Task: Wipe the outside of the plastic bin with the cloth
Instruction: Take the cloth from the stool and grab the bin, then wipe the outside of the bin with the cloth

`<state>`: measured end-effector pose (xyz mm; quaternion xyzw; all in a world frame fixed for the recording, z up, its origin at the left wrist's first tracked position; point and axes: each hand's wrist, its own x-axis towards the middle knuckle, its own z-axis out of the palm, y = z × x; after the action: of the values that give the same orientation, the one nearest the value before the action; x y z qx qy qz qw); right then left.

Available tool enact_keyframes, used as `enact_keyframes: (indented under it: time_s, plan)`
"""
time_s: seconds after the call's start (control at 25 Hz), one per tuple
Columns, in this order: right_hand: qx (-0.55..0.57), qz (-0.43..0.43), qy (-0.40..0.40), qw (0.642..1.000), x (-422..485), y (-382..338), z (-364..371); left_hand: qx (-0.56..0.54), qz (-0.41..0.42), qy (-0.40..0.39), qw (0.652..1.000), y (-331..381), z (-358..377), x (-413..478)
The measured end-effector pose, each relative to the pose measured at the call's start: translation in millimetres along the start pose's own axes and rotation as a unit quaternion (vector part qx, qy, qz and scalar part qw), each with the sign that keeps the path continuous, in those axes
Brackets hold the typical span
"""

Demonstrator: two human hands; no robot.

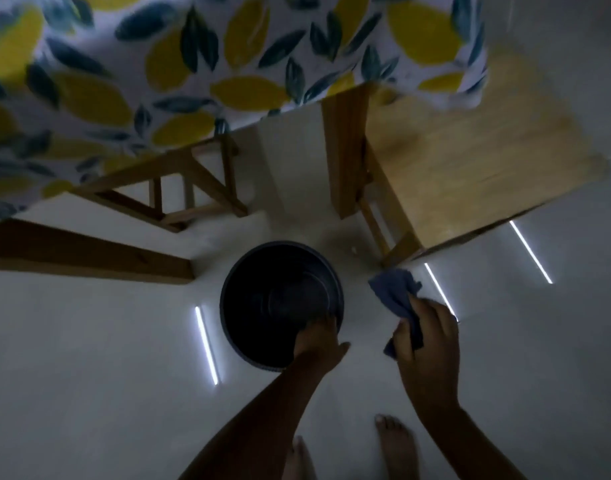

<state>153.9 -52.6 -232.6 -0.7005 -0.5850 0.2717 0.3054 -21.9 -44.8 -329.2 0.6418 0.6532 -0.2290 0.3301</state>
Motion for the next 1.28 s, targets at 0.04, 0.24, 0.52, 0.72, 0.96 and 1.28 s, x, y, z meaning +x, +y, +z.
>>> enact_keyframes:
  time_s: [0.04,0.24,0.52,0.72,0.96,1.28]
  plan:
    - [0.02,0.01,0.002,1.0,-19.8,8.6,15.3,0.009,-0.002,-0.006,1.0,-4.6,16.0,7.5]
    - [0.058,0.053,-0.036,0.996,-56.0,49.7,79.6,0.11,0.071,0.036,0.991,-36.7,56.0,24.0]
    - [0.127,0.083,-0.013,0.988,-40.0,52.2,124.1,-0.121,0.011,0.278,0.953,-117.7,17.6,-19.1]
    - [0.068,0.008,-0.058,0.996,-44.9,55.2,164.8,-0.367,-0.016,0.285,0.885,-142.1,41.5,-24.3]
    - [-0.208,-0.141,-0.183,0.95,-97.3,93.9,189.0,-0.427,-0.02,0.298,0.853,-150.5,87.7,-23.3]
    - [-0.208,-0.082,-0.205,0.953,-48.3,89.0,209.8,-0.45,-0.007,0.292,0.844,-166.4,106.5,-10.3]
